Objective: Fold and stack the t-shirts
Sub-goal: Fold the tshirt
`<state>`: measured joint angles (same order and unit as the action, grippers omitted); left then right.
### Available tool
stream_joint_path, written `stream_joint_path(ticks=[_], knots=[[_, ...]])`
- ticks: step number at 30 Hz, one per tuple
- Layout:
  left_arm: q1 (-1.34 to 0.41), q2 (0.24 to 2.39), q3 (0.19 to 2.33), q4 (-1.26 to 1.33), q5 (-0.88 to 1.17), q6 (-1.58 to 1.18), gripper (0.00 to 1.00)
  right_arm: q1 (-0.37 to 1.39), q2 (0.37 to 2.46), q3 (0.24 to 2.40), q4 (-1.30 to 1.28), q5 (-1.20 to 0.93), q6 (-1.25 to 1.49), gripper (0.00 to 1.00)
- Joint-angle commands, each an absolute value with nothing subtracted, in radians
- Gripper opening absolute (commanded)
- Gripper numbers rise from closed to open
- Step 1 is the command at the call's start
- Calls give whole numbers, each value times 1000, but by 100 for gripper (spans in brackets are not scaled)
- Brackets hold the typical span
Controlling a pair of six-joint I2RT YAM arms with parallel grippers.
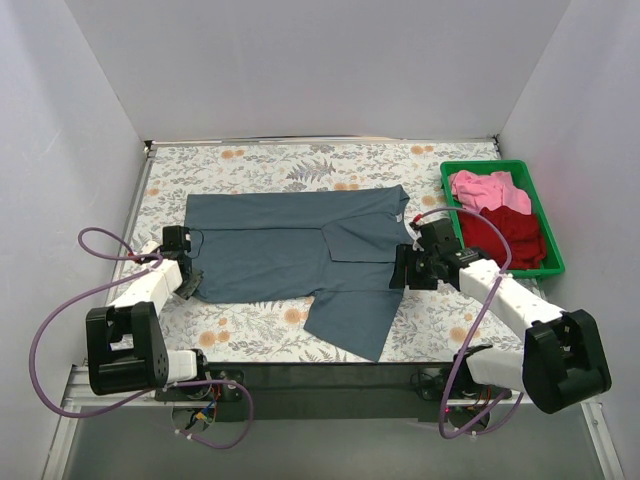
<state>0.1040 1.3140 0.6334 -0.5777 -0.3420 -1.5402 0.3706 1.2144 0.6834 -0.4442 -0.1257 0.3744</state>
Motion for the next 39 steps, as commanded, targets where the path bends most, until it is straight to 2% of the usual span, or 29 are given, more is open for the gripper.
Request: stream_joint_path(ticks=[1, 5, 13, 16, 19, 20, 22, 23, 24, 31, 39], knots=[[107, 1281, 612, -580, -284, -1531, 22, 379, 1221, 654, -437, -94, 454, 53], [107, 1246, 601, -581, -270, -1522, 21, 380, 1233, 631, -430, -48, 492, 47], [109, 1255, 607, -575, -265, -1511, 11, 379, 1308, 615, -339, -69, 538, 44], [109, 1250, 607, -571, -264, -1511, 9, 379, 1344, 617, -333, -83, 537, 40], [109, 1249, 609, -571, -265, -1519, 8, 380, 1358, 614, -337, -98, 523, 32], [107, 1247, 609, -572, -268, -1520, 4, 380, 1359, 611, -341, -101, 517, 23], [107, 1240, 614, -581, -278, -1523, 2, 382, 1355, 614, -368, -95, 493, 14], [107, 1235, 615, -586, -285, -1523, 1, 380, 1348, 627, -383, -83, 482, 5], [106, 1227, 620, -598, -301, -1525, 0, 382, 1345, 637, -420, -75, 474, 1], [107, 1172, 712, -672, -373, -1502, 0, 377, 1302, 759, -563, -20, 399, 1], [110, 1282, 873, -684, -390, -1459, 0, 325, 1402, 1005, -718, -15, 278, 1]])
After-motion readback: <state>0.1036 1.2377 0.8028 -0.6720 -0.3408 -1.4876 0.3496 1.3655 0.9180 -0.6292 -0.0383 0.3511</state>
